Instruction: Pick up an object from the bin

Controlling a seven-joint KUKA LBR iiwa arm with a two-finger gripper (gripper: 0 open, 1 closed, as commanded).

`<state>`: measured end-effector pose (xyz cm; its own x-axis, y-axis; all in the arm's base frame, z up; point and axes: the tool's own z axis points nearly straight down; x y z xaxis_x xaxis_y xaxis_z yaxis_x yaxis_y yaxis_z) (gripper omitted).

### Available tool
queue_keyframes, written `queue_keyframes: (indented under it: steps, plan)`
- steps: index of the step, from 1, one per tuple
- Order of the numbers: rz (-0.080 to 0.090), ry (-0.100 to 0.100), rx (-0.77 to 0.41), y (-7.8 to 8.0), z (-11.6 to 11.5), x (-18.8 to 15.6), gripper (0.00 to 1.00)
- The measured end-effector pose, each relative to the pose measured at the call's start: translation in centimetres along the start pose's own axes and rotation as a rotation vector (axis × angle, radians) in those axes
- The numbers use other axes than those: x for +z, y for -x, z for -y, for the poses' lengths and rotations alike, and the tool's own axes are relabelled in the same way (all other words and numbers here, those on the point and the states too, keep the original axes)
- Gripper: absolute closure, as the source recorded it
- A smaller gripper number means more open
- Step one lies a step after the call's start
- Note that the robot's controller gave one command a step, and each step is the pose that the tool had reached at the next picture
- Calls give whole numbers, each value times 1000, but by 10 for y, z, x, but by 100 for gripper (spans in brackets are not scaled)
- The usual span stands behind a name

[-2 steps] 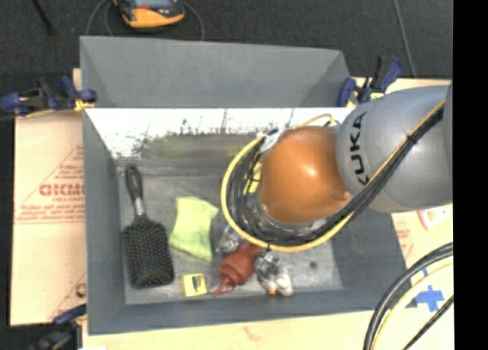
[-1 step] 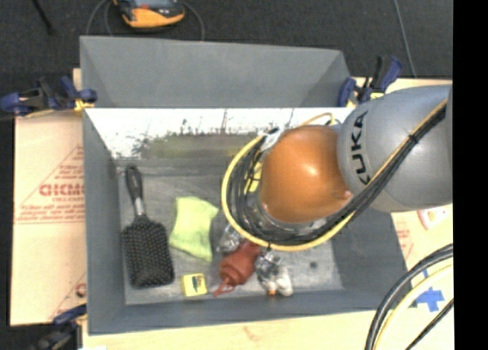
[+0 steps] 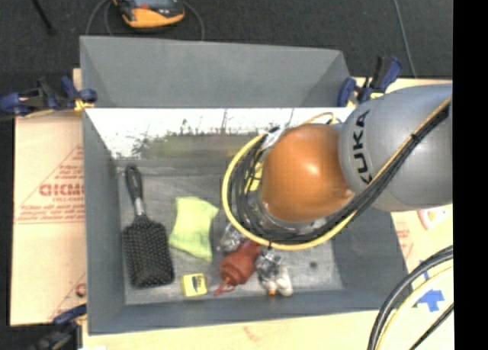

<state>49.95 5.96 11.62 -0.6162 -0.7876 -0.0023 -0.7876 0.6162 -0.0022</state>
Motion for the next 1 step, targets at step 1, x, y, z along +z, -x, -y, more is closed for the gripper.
queue_keyframes:
  steps: [1]
  plan:
    - [-5,5,0,-1,-1,-9,100]
